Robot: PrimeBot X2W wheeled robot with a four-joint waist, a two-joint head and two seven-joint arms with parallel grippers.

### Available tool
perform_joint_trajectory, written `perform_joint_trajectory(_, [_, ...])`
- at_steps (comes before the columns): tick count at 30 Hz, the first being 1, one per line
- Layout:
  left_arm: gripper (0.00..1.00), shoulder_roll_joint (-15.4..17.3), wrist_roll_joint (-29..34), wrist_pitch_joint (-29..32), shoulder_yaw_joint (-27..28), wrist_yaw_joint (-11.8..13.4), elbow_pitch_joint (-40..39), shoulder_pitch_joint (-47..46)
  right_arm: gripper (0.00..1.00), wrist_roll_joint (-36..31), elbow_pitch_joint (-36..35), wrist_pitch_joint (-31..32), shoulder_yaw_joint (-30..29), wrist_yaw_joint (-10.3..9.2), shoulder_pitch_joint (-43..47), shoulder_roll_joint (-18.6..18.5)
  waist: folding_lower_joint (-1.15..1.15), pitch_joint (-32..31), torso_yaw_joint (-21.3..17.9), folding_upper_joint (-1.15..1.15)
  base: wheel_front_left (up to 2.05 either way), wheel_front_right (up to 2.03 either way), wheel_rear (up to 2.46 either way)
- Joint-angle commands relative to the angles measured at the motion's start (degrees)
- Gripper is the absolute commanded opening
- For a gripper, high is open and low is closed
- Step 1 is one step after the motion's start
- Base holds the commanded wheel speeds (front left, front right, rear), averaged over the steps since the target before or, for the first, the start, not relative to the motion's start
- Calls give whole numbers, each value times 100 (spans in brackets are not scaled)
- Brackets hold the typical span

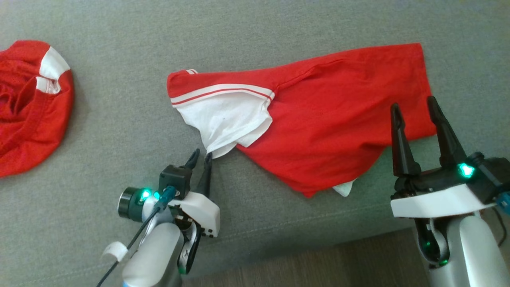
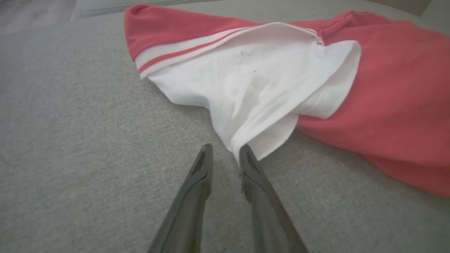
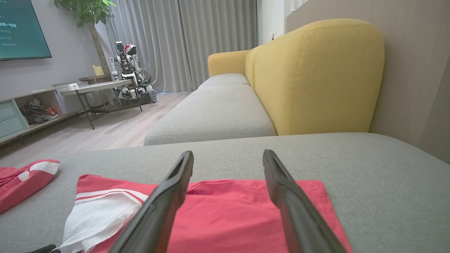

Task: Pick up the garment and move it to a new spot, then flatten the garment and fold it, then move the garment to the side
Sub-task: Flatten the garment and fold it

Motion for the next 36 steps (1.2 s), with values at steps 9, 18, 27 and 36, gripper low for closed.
perform_joint_trajectory(9, [0,-4,11,-30,425,91,-270,-235,100,-15,136,-37,24,-1,-160,-43,0,33,29,0,0,0,0])
perform_joint_trajectory(18, [0,471,315,-30,1368,355,-1160,133,100,-50,2398,-37,-532,-1,-1317,-43,0,74,57,0,0,0,0])
perform_joint_trajectory(27, [0,622,517,-30,1718,302,-1326,188,100,-1134,4302,158,-635,-1,-2903,-43,0,265,204,0,0,0,0])
perform_joint_trajectory(36, [0,575,656,-30,1758,181,-1089,-44,100,-1966,5383,610,-910,-1,-4183,-161,0,647,461,0,0,0,0])
